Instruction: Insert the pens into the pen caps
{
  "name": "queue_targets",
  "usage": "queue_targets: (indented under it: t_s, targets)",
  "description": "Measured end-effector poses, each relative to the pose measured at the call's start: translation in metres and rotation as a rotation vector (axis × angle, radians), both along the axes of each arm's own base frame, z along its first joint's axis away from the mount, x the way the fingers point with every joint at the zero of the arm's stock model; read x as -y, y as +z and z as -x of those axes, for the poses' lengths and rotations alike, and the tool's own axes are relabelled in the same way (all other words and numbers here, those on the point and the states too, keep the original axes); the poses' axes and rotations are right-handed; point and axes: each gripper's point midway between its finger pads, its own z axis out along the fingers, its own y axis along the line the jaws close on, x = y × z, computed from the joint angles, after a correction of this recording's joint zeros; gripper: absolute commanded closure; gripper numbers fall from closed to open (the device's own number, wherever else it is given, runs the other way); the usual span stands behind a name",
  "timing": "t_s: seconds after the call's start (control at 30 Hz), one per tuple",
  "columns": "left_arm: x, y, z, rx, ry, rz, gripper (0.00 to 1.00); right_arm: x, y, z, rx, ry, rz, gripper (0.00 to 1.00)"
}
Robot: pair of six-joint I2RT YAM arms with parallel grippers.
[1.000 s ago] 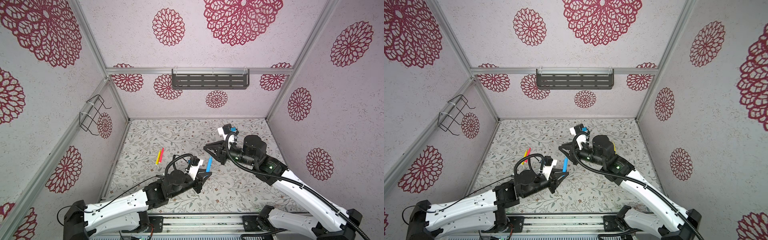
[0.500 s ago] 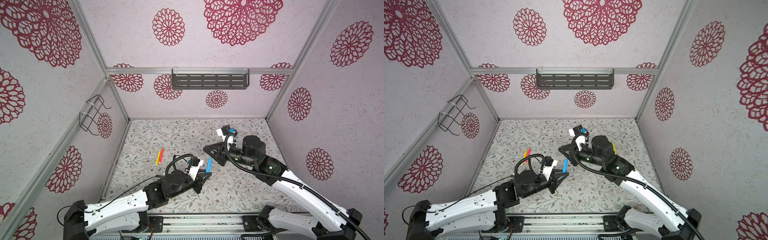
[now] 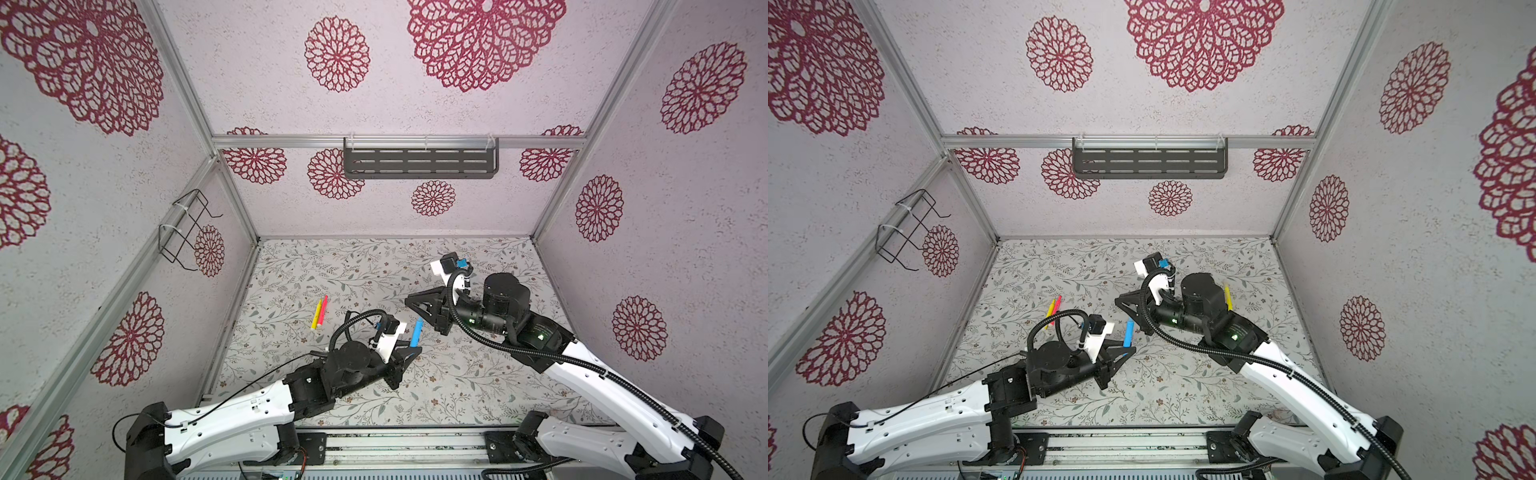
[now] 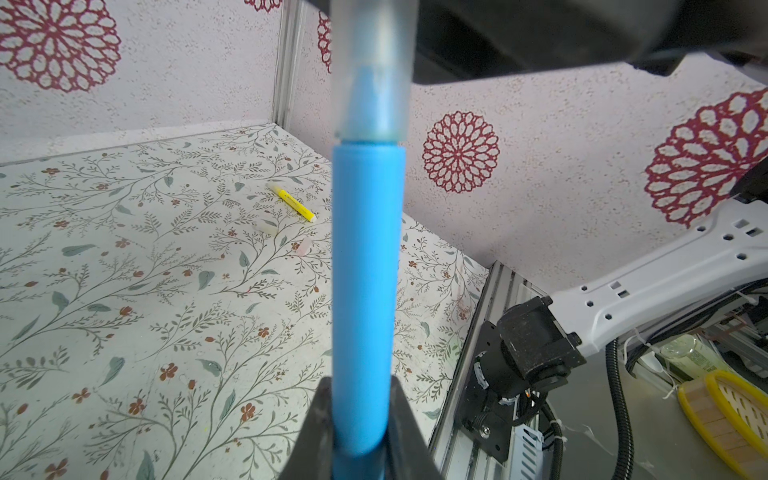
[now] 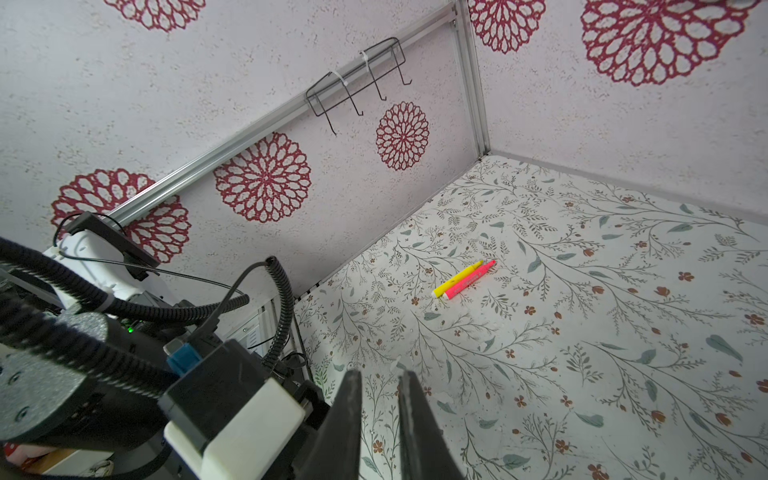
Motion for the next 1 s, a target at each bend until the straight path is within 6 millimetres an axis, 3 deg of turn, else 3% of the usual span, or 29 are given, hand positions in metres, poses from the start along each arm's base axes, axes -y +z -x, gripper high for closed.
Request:
queue_targets:
  t_s: [0.4, 1.0]
  targets:
    - [-0.008, -0.015, 0.010, -0.013, -0.030, -0.038, 1.00, -0.006, -0.016, 0.011, 0.020, 0.000, -0.062, 1.00]
    - [-0.017, -0.019, 0.015, -0.009, -0.042, -0.065, 1.00, -0.010, -0.021, 0.017, 0.032, -0.022, -0.106, 1.00]
